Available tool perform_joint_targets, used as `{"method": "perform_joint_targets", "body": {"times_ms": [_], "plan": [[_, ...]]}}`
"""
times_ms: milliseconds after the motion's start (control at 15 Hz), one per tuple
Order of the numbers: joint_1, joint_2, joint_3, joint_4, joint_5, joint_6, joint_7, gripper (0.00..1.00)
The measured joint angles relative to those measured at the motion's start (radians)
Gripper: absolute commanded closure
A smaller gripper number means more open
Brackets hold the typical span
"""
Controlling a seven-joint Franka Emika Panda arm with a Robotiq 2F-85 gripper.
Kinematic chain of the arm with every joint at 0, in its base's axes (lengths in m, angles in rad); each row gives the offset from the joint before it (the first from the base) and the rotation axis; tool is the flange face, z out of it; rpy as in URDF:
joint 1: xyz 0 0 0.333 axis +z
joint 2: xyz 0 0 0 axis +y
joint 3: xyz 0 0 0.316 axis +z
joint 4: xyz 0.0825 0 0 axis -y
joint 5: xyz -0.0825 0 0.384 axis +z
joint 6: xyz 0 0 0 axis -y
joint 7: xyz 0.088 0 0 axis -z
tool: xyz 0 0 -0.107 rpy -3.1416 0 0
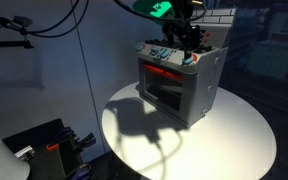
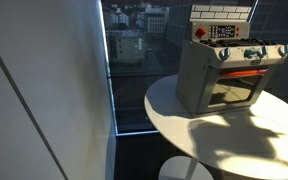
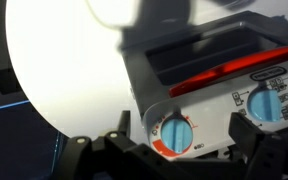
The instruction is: Turn the far right knob of the stove clockwise once
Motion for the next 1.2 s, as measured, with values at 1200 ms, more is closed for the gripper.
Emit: {"method": "perform_joint_targets", "body": {"times_ms": [1200], "plan": [[0.002,-0.038,0.034,0.193,-0.336,-0.581,0.075,0.0]]}}
